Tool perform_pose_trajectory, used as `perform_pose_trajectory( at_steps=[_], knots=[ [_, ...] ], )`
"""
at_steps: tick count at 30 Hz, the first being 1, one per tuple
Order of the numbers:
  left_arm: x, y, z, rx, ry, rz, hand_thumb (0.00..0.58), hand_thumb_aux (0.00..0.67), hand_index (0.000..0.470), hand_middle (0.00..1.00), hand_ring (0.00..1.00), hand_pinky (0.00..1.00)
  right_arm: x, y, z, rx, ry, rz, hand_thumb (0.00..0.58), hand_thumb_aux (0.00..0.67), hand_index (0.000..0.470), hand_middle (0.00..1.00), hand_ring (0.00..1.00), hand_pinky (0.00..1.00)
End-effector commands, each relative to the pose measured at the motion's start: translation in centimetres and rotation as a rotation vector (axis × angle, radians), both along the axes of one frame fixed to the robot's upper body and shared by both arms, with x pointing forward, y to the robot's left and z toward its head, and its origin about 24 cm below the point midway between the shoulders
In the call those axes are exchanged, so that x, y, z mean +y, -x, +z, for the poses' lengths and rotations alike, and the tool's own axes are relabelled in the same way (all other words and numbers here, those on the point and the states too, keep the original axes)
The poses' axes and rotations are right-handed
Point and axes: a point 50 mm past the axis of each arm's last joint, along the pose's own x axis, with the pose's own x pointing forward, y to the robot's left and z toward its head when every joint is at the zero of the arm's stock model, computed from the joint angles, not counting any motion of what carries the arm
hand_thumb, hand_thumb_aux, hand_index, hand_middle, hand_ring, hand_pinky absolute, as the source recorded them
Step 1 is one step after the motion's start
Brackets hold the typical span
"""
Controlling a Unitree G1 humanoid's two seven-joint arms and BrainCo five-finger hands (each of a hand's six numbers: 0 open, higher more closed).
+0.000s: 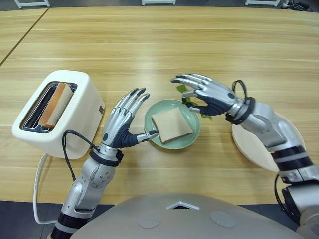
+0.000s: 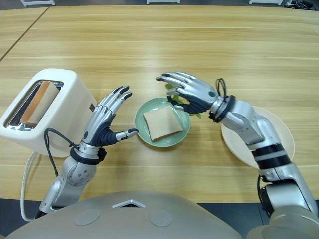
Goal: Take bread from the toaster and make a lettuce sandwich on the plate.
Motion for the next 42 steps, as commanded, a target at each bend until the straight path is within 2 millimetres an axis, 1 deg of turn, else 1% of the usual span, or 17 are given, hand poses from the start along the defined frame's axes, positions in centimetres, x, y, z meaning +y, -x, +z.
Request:
perform_pose_trajectory(
  at_steps=[1,4,8,9,14,15,16,17,18,22,25,27,30,33,36,39,42],
  knots=[
    [-0.1,0.1,-0.2,0.013,0.018,-0.007,0.132,0.081,0.057,0.0,0.0,0.0,3.0,-0.3,-2.2,-0.012,0.08,0.079,0.58,0.67,0.47,0.0,0.0,0.0],
    [-0.2,0.2,-0.2,0.02,0.02,-0.013,0.136,0.084,0.059,0.0,0.0,0.0,4.3,0.1,-3.9,-0.017,0.126,0.124,0.58,0.67,0.47,0.0,0.0,0.0],
    [-0.3,0.3,-0.4,0.03,0.019,-0.018,0.108,0.066,0.046,0.0,0.0,0.0,4.7,0.7,-6.2,-0.005,0.199,0.145,0.58,0.67,0.47,0.0,0.0,0.0],
    [-0.3,0.3,-0.4,0.032,0.019,-0.02,0.116,0.071,0.05,0.0,0.0,0.0,4.8,0.8,-6.6,-0.011,0.215,0.145,0.58,0.67,0.47,0.0,0.0,0.0],
    [-0.3,0.4,-0.6,0.041,0.015,-0.022,0.079,0.047,0.033,0.0,0.0,0.0,5.1,0.9,-7.4,-0.041,0.236,0.147,0.58,0.67,0.47,0.0,0.0,0.0],
    [-0.2,0.4,-0.6,0.042,0.014,-0.021,0.083,0.05,0.035,0.0,0.0,0.0,5.1,1.0,-7.4,-0.048,0.239,0.147,0.549,0.515,0.361,0.0,0.0,0.0],
    [-0.2,0.4,-0.6,0.044,0.013,-0.02,0.066,0.039,0.028,0.0,0.0,0.0,5.1,1.0,-7.3,-0.05,0.235,0.143,0.462,0.368,0.258,0.0,0.0,0.0],
    [-0.2,0.4,-0.6,0.045,0.012,-0.02,0.066,0.039,0.028,0.0,0.0,0.0,5.0,1.0,-7.0,-0.059,0.224,0.137,0.023,0.013,0.009,0.0,0.0,0.0],
    [-0.2,0.4,-0.6,0.046,0.011,-0.02,0.062,0.037,0.026,0.0,0.0,0.0,5.0,1.0,-6.6,-0.068,0.219,0.129,0.0,0.0,0.0,0.0,0.0,0.0],
    [-0.2,0.6,-0.4,0.037,0.017,-0.027,0.053,0.032,0.022,0.0,0.0,0.0,3.9,0.8,-4.6,-0.103,0.167,0.069,0.0,0.0,0.0,0.0,0.0,0.0],
    [-0.4,0.8,0.5,0.027,0.077,-0.049,0.014,0.008,0.006,0.0,0.0,0.0,1.9,0.9,-1.5,-0.09,0.016,-0.024,0.0,0.0,0.0,0.0,0.0,0.0],
    [-0.6,1.2,2.0,0.001,0.119,-0.068,0.0,0.0,0.0,0.0,0.0,0.0,-0.1,1.0,-0.2,-0.067,-0.043,-0.1,0.0,0.0,0.0,0.0,0.0,0.0],
    [-0.1,1.9,5.4,-0.076,0.137,-0.081,0.0,0.0,0.0,0.0,0.0,0.0,-3.2,1.5,-0.2,0.022,-0.108,-0.216,0.0,0.0,0.0,0.0,0.0,0.0],
    [2.5,2.4,9.3,-0.2,-0.019,0.028,0.0,0.0,0.0,0.0,0.0,0.0,-5.1,3.0,-1.2,0.132,-0.185,-0.292,0.0,0.0,0.0,0.0,0.0,0.0],
    [7.0,2.4,11.5,-0.238,-0.286,0.274,0.0,0.0,0.0,0.0,0.0,0.0,-4.9,4.5,-1.9,0.208,-0.275,-0.292,0.0,0.0,0.0,0.0,0.0,0.0],
    [11.0,2.7,12.1,-0.174,-0.468,0.483,0.0,0.0,0.0,0.0,0.0,0.0,-4.2,4.9,-2.2,0.241,-0.315,-0.27,0.0,0.0,0.0,0.0,0.0,0.0],
    [14.1,3.6,11.1,-0.015,-0.532,0.631,0.0,0.0,0.0,0.0,0.0,0.0,-3.9,4.9,-2.5,0.256,-0.321,-0.263,0.0,0.0,0.0,0.0,0.0,0.0]
  ],
)
